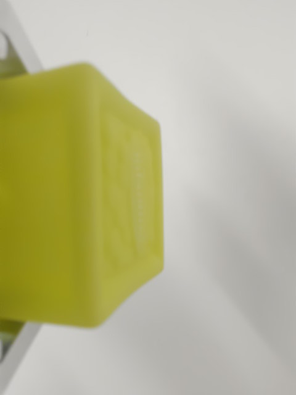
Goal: Pick yellow cube
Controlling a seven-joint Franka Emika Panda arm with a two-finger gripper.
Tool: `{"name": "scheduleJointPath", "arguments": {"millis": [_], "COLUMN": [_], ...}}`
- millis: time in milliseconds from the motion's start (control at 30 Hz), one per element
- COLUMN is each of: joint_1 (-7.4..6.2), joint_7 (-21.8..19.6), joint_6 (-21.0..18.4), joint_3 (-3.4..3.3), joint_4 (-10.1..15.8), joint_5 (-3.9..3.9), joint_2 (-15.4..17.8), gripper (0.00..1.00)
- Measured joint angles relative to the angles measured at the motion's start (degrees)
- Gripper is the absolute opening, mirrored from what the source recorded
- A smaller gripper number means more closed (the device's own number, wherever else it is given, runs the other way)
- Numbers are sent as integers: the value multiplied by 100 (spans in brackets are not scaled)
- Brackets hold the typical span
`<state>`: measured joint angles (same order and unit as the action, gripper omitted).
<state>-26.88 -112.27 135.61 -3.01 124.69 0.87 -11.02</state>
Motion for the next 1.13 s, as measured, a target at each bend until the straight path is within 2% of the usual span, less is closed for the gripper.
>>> {"name": "scheduleJointPath", "arguments": {"millis": [800,1133], "joint_1": [1,1], "joint_7": [-29,-31], "joint_6": [-804,-852], "joint_3": [0,0], "joint_4": [-288,-310], "joint_5": [-43,-45], "joint_2": [517,543], "gripper": [0,0]}}
